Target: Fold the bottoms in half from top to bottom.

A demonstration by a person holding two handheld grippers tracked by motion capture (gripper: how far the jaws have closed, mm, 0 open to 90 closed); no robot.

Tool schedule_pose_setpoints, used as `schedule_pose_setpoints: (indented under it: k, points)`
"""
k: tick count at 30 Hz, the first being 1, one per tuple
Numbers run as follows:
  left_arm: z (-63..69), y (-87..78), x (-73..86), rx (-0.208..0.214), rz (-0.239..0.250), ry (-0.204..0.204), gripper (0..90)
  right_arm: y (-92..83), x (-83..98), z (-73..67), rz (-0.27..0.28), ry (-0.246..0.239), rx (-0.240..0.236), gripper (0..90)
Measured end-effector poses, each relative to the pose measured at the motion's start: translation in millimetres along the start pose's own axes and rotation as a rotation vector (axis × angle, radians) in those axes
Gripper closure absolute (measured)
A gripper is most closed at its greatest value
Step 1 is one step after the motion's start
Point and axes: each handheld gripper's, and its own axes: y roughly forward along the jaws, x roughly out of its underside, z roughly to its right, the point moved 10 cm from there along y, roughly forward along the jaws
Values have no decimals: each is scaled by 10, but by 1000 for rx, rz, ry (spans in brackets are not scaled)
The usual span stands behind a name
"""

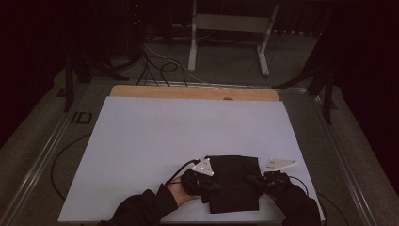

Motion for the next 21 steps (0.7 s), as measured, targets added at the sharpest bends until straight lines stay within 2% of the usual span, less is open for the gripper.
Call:
schedule_pose_setpoints:
  k: [6,8,10,12,16,21]
  points:
    - [30,1,54,10,-14,15,833,-19,87,-85,-23,11,-22,896]
    - [41,-3,54,12,-1,20,816,-56,86,-101,-6,20,-16,887]
    - [46,-17,52,9,6,30,768,-121,66,-85,19,25,10,862]
    - [58,-30,34,8,24,37,685,-202,44,-60,52,34,25,823]
    - [51,-67,-24,-7,57,39,476,-328,97,-30,72,56,42,743]
    - [-18,-150,-98,-23,103,0,246,-394,228,-8,64,93,42,657]
